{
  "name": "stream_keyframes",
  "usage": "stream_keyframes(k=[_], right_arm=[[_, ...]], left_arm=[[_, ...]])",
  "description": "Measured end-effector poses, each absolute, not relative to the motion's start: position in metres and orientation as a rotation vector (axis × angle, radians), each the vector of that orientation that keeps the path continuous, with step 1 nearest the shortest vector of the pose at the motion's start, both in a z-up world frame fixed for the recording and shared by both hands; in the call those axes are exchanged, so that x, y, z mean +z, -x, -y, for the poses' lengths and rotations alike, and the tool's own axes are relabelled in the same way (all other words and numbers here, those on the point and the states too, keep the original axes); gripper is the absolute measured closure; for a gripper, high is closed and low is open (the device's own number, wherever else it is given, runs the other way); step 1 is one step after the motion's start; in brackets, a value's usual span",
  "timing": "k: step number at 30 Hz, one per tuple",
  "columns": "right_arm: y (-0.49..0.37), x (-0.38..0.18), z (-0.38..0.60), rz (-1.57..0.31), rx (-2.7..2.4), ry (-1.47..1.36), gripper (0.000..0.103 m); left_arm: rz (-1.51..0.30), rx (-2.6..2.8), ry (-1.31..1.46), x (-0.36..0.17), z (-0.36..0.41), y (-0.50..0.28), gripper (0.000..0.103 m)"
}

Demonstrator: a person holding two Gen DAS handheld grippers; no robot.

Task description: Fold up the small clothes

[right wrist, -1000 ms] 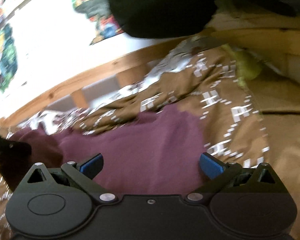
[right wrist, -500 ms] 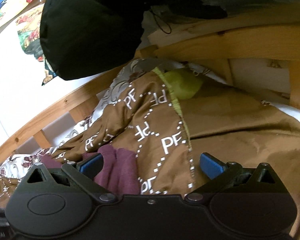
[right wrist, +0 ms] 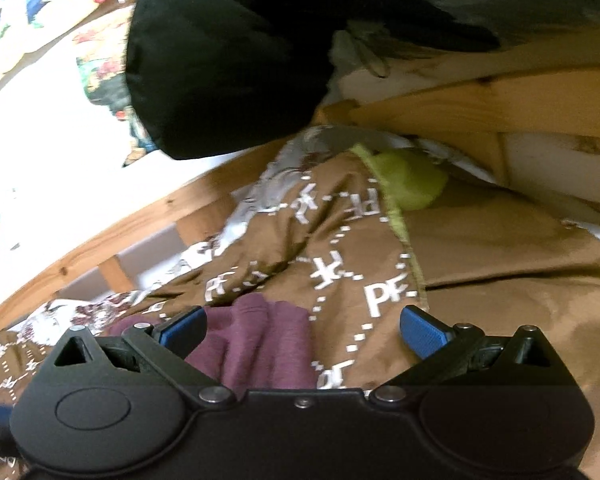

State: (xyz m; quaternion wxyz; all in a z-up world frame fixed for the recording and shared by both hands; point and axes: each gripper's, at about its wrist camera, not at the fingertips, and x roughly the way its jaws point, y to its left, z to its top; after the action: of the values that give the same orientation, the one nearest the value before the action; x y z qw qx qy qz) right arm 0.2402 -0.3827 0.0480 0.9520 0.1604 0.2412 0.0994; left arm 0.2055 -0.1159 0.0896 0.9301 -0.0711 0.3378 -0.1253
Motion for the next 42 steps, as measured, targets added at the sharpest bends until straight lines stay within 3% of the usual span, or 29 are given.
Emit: stream_keyframes(k=[4,14,18,26,31,34,36,39,42], right_arm=[[-0.238,0.046,0.371,-0.487,0.256,-0.296,0.001],[-0.241,0.039,0.344,-0.574,0.560,-0.387,0.001],[-0.250,0.026,0.323,-0.684,0.669,-0.418,0.001],[-0.277,0.008,0.317,-0.820,0.612,-0.545,0.001],[-0.294,0.001,0.314,-0.841,0.603,-0.599,0.003],[-0.296,-0.001,0.315,-0.825,0.572,-0.571,0.019],[-0.296,-0.004,0.314,-0.829,0.540,-0.527,0.036],[-0.292,-0.007,0.309,-0.825,0.505,-0.429,0.056],[-0.288,-0.008,0.301,-0.813,0.498,-0.339,0.067]], left_arm=[[-0.681,-0.180,0.079,0.084,0.102,-0.198,0.001],[-0.795,-0.146,-0.173,0.027,0.109,-0.182,0.001],[-0.791,-0.083,-0.335,0.015,0.123,-0.179,0.003],[-0.763,-0.065,-0.337,0.013,0.131,-0.181,0.006],[-0.731,-0.082,-0.380,0.011,0.139,-0.180,0.014],[-0.709,-0.078,-0.389,0.011,0.141,-0.180,0.030],[-0.701,-0.075,-0.384,0.011,0.143,-0.180,0.042],[-0.696,-0.089,-0.375,0.011,0.142,-0.179,0.052],[-0.692,-0.099,-0.386,0.010,0.143,-0.177,0.062]])
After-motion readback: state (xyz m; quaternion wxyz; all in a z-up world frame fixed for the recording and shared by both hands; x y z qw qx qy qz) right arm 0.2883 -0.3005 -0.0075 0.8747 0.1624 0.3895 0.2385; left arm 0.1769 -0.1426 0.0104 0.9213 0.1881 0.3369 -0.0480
